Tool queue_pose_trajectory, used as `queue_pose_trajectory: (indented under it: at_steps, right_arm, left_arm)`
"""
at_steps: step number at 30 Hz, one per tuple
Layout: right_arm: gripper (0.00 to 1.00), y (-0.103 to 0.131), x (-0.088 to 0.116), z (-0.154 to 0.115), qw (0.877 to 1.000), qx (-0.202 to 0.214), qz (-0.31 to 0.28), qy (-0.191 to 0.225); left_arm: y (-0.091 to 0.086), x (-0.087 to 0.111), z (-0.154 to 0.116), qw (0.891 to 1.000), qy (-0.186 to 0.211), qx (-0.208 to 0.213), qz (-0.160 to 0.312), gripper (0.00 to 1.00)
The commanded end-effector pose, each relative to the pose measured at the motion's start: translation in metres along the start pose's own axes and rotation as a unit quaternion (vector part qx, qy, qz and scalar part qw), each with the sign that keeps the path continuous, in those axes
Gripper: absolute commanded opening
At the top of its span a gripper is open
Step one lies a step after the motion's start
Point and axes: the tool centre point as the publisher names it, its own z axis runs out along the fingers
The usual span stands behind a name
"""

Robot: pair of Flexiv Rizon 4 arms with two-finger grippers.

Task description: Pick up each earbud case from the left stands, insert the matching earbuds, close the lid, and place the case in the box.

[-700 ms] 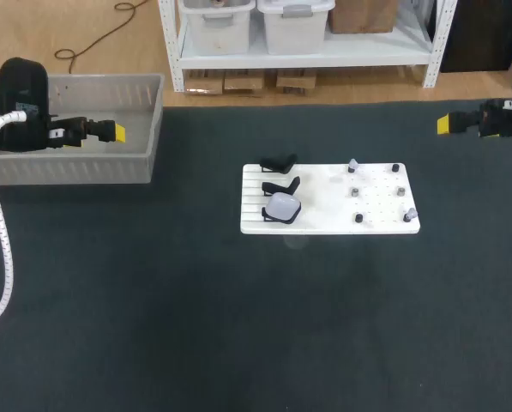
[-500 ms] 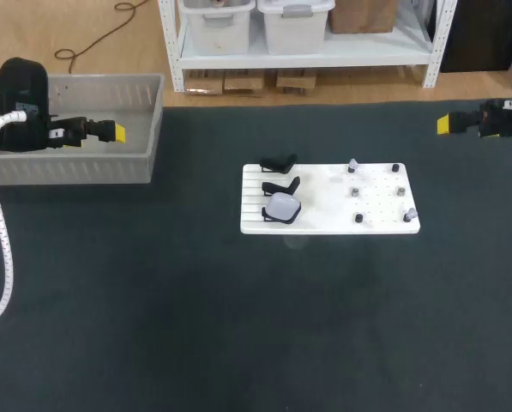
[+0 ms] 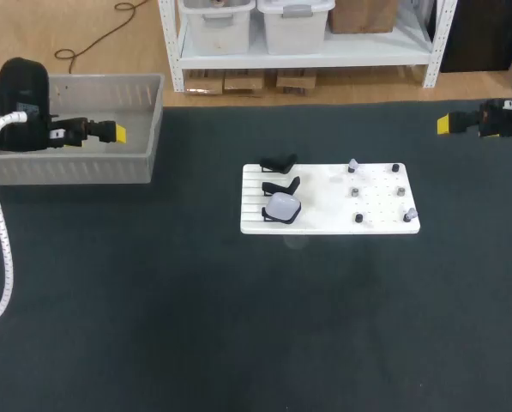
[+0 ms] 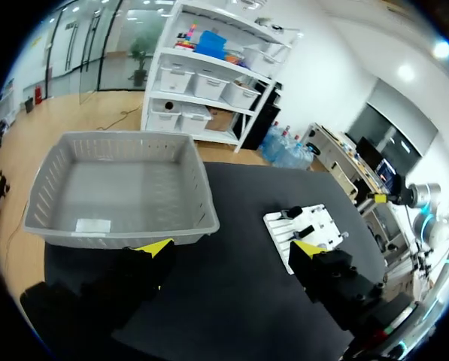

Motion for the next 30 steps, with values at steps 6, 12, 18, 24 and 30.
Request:
queue_pose_trajectory:
  at_steps: [6, 12, 18, 24, 30]
  right_arm:
    - [1.00, -0.001, 0.000, 0.000, 1.000, -0.001, 0.000, 0.000]
    - [1.00, -0.001, 0.000, 0.000, 1.000, -0.001, 0.000, 0.000]
    - [1.00, -0.001, 0.000, 0.000, 1.000, -0.001, 0.000, 0.000]
    - [1.00, -0.001, 0.000, 0.000, 1.000, -0.001, 0.000, 0.000]
    - [1.00, -0.001, 0.000, 0.000, 1.000, -0.001, 0.000, 0.000]
  left_arm:
    - [-0.013, -0.003, -0.007, 0.990, -0.009, 0.119, 0.081, 1.00]
    - [-0.020, -0.004, -0.002, 0.973, -0.004, 0.159, 0.168, 1.00]
    - [-0.036, -0.002, 0.008, 0.942, 0.014, 0.219, 0.254, 1.00]
    - [-0.045, 0.000, 0.023, 0.918, 0.015, 0.261, 0.299, 1.00]
    - [-0.055, 0.006, 0.043, 0.895, 0.010, 0.277, 0.350, 1.00]
